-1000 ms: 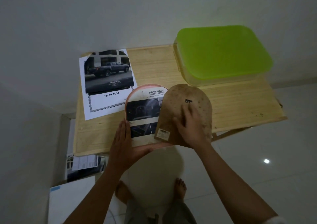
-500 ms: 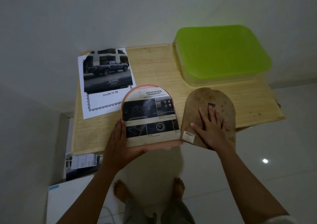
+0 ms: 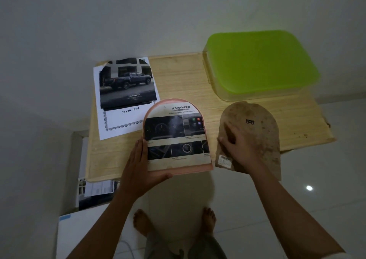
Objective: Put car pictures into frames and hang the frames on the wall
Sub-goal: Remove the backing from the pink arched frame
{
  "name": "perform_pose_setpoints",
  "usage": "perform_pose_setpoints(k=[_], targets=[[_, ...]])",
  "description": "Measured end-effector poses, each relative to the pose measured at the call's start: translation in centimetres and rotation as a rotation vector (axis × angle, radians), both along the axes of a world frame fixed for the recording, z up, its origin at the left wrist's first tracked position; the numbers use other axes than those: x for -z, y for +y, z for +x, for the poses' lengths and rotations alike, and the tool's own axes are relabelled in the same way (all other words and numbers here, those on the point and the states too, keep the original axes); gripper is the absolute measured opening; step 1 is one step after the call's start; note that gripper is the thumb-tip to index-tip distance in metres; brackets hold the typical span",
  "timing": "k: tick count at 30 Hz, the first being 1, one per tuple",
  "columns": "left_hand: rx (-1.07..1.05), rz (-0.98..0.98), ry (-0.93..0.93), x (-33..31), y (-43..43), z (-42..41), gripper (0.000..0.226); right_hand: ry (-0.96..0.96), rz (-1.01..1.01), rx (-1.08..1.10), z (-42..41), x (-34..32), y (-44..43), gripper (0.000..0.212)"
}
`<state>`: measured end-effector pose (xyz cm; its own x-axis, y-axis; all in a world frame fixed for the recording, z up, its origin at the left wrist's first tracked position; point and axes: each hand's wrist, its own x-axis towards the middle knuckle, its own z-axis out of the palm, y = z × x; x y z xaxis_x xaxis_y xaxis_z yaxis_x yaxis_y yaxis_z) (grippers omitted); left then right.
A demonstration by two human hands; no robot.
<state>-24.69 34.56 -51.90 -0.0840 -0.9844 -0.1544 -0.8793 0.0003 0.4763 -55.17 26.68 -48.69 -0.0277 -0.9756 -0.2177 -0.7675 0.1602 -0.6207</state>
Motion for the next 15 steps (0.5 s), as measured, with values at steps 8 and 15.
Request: perform_pose_setpoints(k=[8,15], targets=[[-0.047,-0.031,0.065,-0.1,-0.5,-0.5,0.117,-0.109,-0.153,-0.256,9.9,-0.8,-5.1,0.029],[-0.088,-0.061,0.064,1.0,-1.2,-1.2,0.101,0.03,-0.065,-0.248,12.0,0.8,-3.5,0.071]])
